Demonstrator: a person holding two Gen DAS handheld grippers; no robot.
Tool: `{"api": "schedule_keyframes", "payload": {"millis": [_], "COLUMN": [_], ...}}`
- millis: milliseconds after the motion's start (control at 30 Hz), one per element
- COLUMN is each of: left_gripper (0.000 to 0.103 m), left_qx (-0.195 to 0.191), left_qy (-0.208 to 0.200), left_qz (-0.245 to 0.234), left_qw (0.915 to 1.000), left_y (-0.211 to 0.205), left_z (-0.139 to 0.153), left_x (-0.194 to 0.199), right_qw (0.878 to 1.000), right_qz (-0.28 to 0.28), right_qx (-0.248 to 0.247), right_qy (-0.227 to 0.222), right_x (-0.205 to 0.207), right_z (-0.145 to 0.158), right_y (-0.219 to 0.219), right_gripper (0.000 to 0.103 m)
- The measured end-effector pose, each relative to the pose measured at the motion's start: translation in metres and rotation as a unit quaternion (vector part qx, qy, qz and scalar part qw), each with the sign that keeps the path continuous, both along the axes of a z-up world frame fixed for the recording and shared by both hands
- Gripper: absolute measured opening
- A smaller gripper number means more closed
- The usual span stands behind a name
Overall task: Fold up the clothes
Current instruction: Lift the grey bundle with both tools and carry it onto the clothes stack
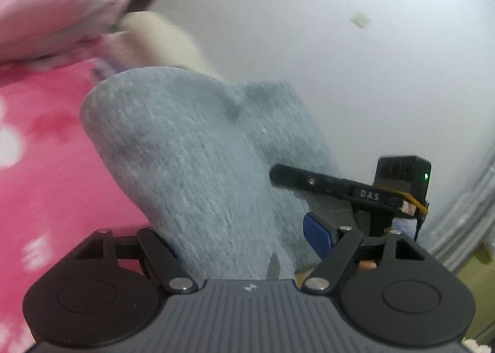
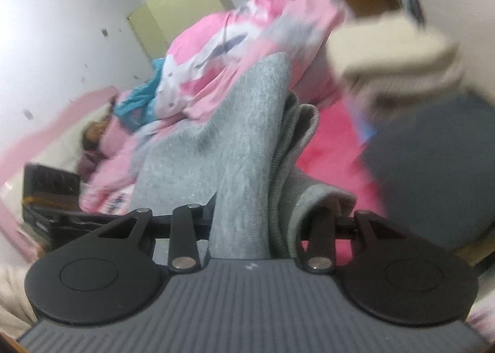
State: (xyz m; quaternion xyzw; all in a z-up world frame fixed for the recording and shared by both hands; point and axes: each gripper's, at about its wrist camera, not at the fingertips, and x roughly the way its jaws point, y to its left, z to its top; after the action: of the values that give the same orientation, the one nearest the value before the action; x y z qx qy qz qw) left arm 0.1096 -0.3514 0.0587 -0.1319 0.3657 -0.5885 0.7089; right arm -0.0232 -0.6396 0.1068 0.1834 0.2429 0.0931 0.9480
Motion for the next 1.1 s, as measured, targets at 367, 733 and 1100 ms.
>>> {"api": "schedule_keyframes", "payload": {"millis": [367,733,1100], "left_gripper": [0.077,0.077,0.085], "left_qx": [-0.04,-0.002,-0.007], "left_qy": [0.022,0.058,0.055], "left_qz": [-0.06,-0.056,0.009], "left_qw": [0.9972,0.9968,0.9984], "left_y": [-0.166,-0.215,-0.161], "left_z": [0.01,-0.061,-0.076], "left_x": [0.03,0.063,0.101], "right_qw": [0.99,0.973,0.969], "right_qz": [-0.039,0.018,-0.209], "right_qx": [-0.126,-0.162,-0.117], "right_qy": [0.046,0.161,0.058], "right_x": [0.046,0.146,0.08], "right_z": [0.067,-0.004,-0.023], "right_y": [-0.145,-0.201,-0.254], "right_gripper": [0.038,0.042,0.075]}}
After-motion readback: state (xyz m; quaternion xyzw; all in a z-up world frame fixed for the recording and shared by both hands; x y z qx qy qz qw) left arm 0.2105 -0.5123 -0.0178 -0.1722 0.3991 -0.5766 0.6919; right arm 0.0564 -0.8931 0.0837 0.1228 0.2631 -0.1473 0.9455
